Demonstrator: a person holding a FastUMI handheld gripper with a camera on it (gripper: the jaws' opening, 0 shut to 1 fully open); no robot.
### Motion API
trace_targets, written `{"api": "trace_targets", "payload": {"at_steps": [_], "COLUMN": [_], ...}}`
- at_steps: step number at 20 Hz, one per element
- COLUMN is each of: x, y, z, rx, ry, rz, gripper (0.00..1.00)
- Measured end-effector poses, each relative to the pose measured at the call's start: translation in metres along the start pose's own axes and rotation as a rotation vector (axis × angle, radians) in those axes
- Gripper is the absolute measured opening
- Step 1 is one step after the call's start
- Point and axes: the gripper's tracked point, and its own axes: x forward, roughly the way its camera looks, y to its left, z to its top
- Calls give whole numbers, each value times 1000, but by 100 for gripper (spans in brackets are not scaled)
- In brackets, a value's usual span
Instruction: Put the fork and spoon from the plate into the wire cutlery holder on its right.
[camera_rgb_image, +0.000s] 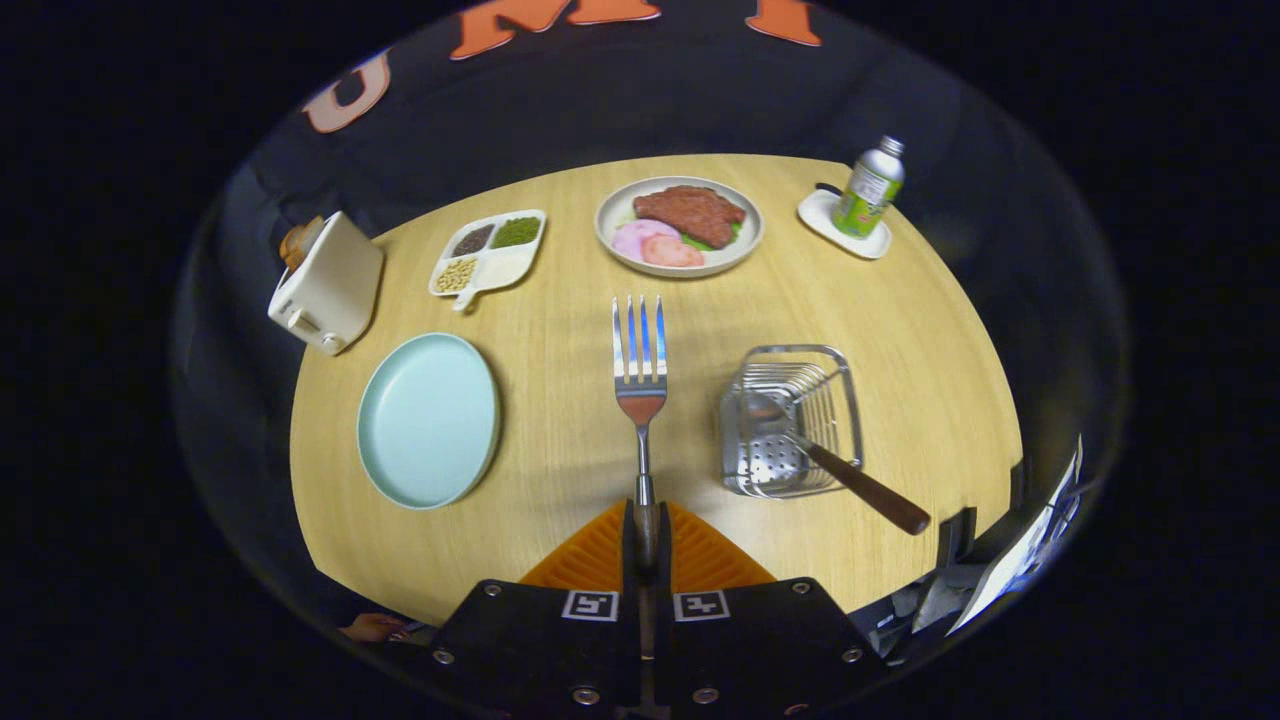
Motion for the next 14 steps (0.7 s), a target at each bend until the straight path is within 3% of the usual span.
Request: {"api": "trace_targets", "payload": {"at_steps": [4, 8, 14], "x": [0, 10, -10], "y": [-42, -50, -43], "z": [-10, -13, 35], "rx": [40, 49, -35], "ry": [8, 14, -173], "rz": [-48, -48, -33], "gripper": [6, 6, 19]}}
